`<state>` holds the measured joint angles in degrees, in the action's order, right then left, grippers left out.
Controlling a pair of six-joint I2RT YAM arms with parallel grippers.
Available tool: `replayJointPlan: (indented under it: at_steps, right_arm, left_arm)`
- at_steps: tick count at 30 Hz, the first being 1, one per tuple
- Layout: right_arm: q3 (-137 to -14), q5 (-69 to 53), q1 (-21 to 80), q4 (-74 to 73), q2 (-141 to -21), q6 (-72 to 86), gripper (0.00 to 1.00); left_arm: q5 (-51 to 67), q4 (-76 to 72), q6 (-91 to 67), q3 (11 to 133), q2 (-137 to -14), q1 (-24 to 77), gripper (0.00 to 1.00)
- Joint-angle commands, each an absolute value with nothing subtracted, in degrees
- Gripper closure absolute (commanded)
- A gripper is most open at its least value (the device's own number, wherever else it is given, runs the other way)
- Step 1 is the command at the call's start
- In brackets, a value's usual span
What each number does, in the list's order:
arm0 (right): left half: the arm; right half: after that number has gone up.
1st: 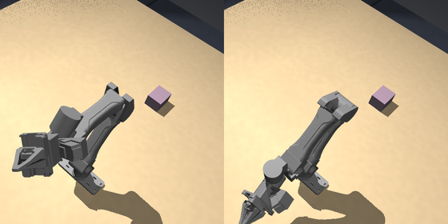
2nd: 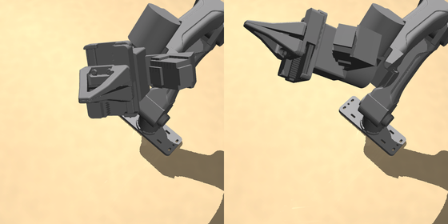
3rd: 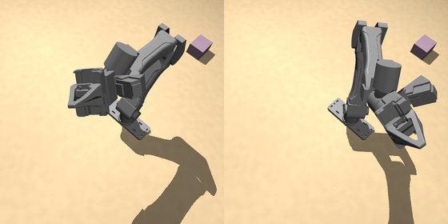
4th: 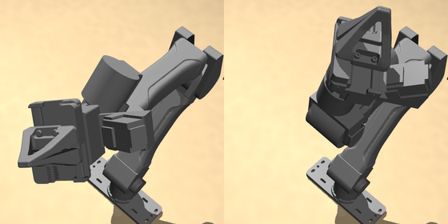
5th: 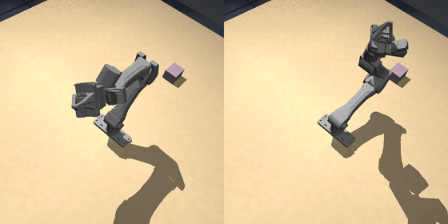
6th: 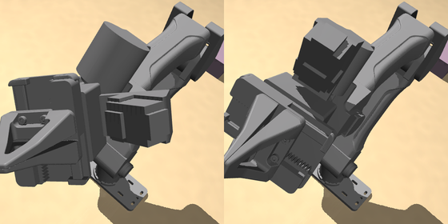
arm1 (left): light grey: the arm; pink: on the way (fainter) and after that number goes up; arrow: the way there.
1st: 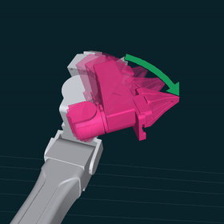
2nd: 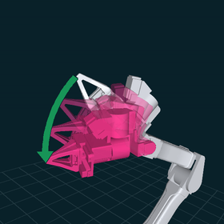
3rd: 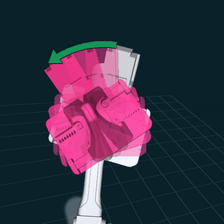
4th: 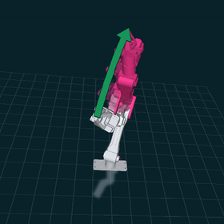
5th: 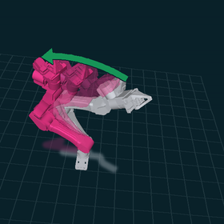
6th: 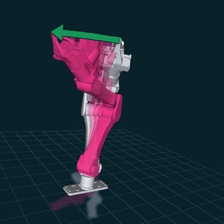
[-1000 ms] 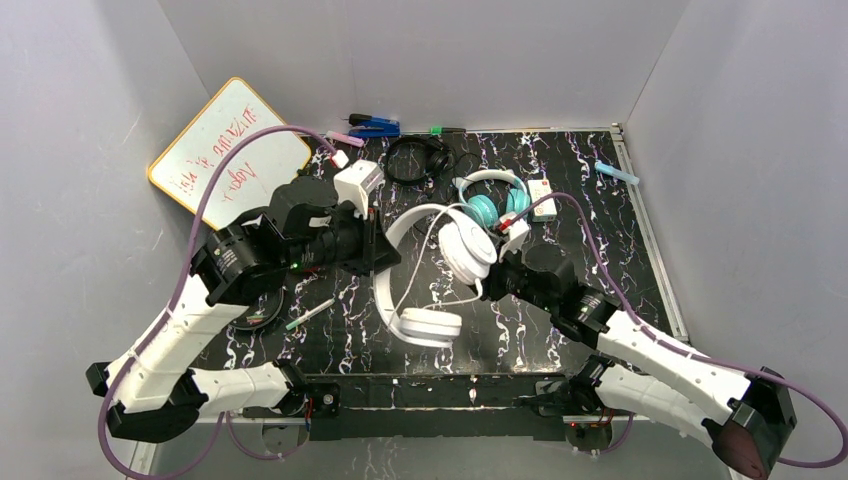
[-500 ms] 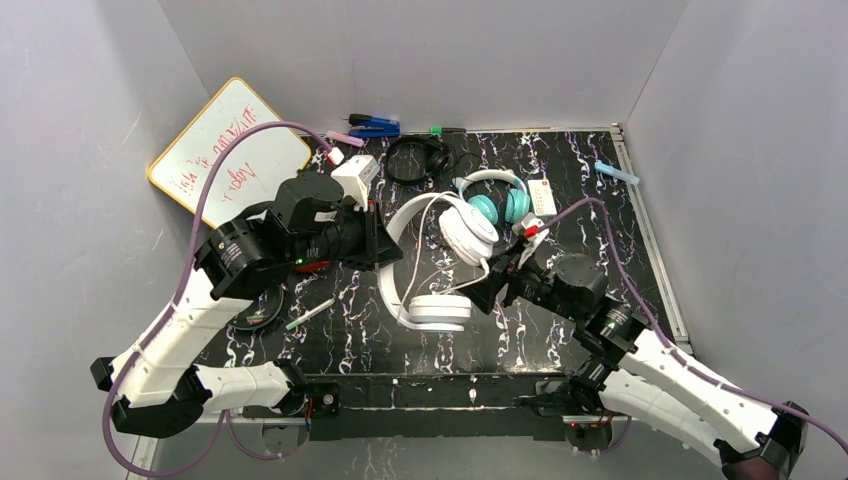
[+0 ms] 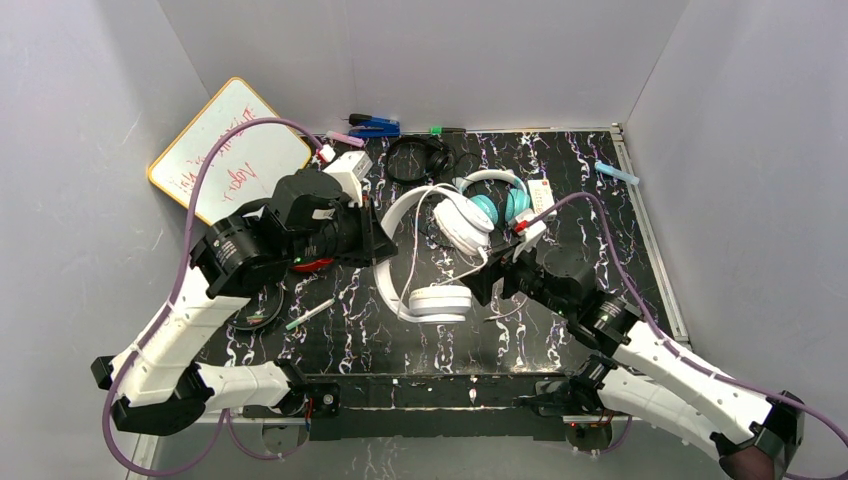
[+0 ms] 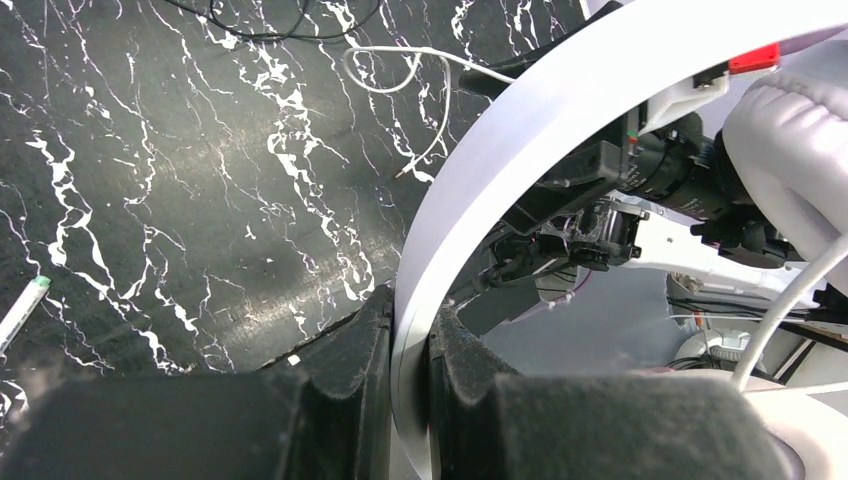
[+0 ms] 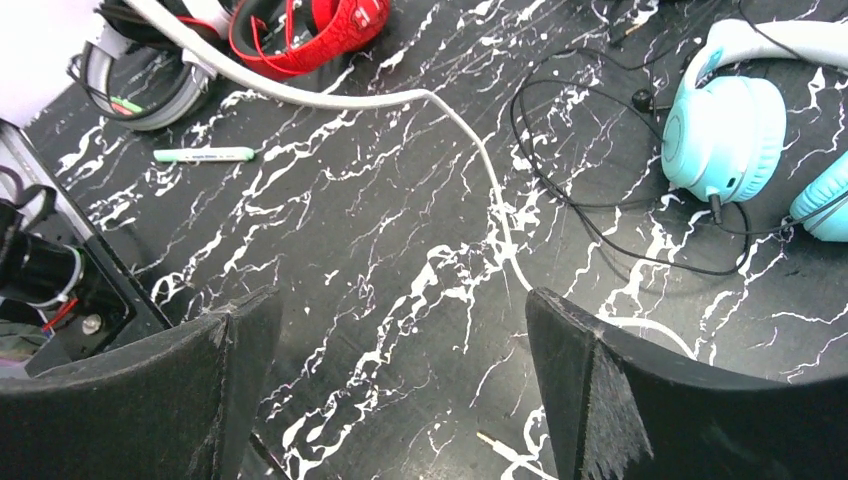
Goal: Wrap the headphones
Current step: Wrap the headphones cable around the headphones.
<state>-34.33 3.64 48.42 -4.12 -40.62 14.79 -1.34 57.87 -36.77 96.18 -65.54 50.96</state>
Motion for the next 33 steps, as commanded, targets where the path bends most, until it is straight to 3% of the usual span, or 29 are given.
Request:
replayJointPlan:
  at_steps: [1,7,15,22,33]
  right_arm:
    - [-36.49,4.3,48.03,-1.27,-42.38,12.27,0.01]
    - [-34.88,3.91,46.44,5.13,-46.79,8.29,0.01]
    - [-32.05,-12.61,45.52,15.31,-52.46,4.4,0.02]
    - [-31.63,-14.56,45.23,20.43,-56.43,4.84,0.05]
    - [-30.3,1.48,45.09,12.87,-50.27,8.76,0.05]
  left_arm:
    - [-2.14,57.97,-38.48,99.59,-65.21,50.91,1.0]
    - [-1.31,58.15,-39.47,100.85,-65.12,50.91,1.0]
    - [0.0,57.28,-40.82,103.4,-65.61,50.91,1.0]
    - [1.86,57.37,-41.18,105.17,-66.61,50.88,1.0]
    - [1.14,57.08,-41.12,104.14,-66.39,50.94,1.0]
